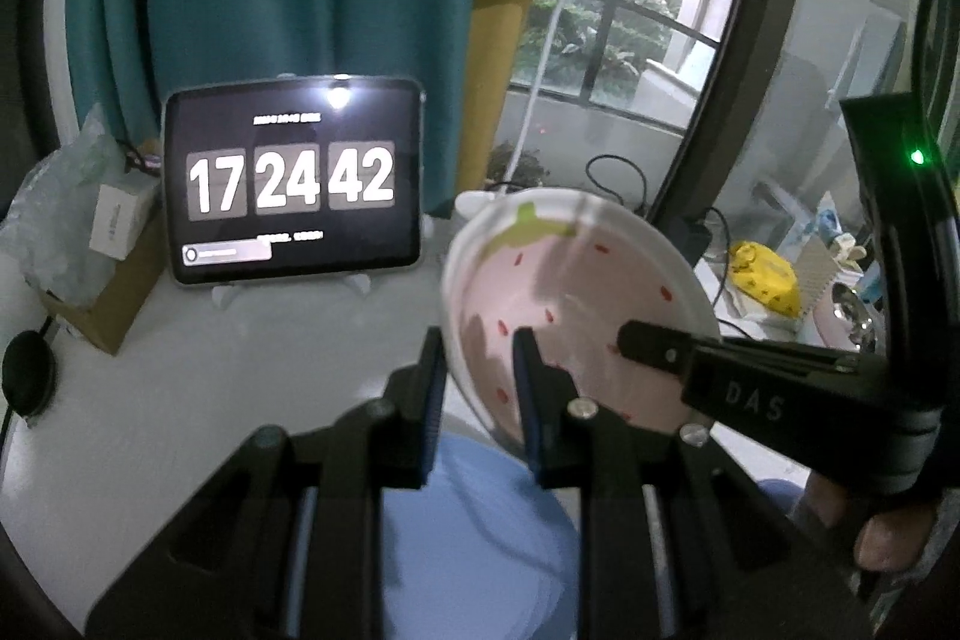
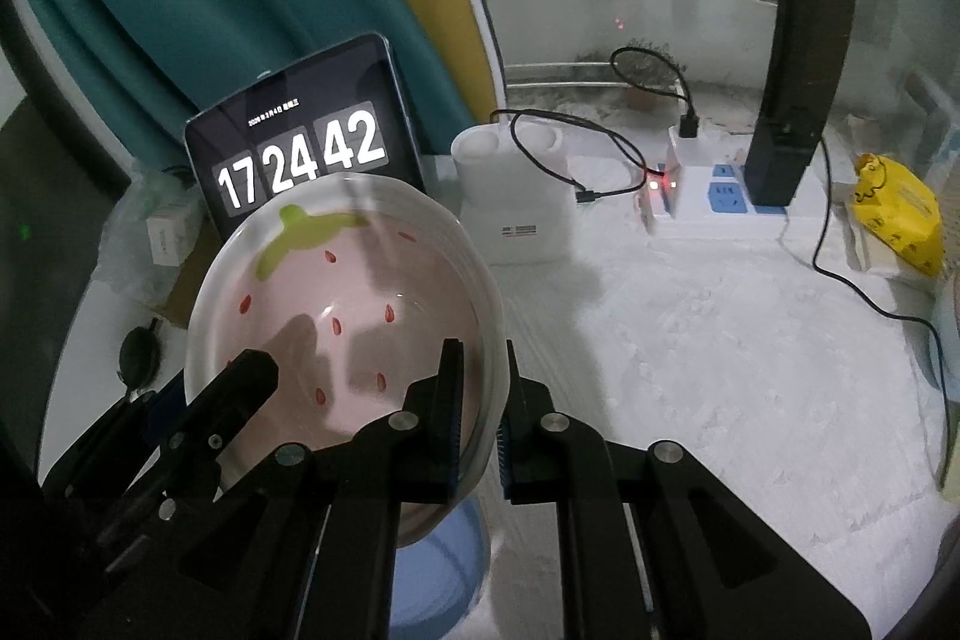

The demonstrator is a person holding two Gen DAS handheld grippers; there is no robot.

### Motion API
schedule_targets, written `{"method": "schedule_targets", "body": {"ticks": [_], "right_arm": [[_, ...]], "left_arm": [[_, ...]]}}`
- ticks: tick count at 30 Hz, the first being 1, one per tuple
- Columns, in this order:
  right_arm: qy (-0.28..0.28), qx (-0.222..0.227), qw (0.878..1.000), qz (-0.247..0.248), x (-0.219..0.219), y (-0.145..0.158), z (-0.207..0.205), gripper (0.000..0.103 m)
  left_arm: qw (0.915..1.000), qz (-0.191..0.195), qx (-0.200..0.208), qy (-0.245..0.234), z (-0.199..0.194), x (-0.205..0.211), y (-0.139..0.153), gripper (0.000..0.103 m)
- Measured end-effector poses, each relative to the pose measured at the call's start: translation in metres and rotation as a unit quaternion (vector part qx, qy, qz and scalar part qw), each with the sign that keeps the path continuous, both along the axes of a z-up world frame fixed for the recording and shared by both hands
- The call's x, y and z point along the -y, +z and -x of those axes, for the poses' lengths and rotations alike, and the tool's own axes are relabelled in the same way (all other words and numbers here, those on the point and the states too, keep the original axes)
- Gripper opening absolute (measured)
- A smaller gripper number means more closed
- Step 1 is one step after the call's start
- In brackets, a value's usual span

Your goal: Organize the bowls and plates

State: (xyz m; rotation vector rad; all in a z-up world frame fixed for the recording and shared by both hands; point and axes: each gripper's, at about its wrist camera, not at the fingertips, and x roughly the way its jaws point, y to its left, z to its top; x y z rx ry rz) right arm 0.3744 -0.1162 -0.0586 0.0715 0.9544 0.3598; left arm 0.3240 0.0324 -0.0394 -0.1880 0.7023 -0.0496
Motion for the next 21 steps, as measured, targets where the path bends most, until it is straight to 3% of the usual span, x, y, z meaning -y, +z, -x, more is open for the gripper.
{"method": "schedule_targets", "body": {"ticks": [21], "right_arm": [[-0.018, 0.021, 1.000, 0.000, 0.045, 0.017, 0.061, 0.011]], "left_arm": [[0.9996, 0.010, 0.015, -0.023, 0.055, 0.044, 0.013, 0.022]]}}
